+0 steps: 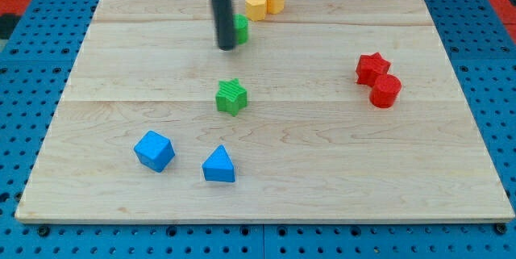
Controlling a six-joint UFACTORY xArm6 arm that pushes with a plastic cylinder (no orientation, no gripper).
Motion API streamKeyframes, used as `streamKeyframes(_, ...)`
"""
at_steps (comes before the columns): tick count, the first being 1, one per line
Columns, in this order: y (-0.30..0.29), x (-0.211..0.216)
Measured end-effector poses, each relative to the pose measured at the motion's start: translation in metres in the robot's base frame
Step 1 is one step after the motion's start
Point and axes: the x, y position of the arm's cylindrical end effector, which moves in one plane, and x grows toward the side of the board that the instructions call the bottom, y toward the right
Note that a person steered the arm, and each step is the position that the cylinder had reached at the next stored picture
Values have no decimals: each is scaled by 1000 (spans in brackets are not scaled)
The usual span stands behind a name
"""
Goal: Push the green blocks towards the left center of the board
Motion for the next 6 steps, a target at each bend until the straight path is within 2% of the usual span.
streamKeyframes(1, 51, 42)
streamKeyframes(2, 39, 49)
streamKeyframes(3, 38, -27)
streamKeyframes(4, 39, -68)
streamKeyframes(5, -38, -51)
streamKeyframes(6, -90, -5)
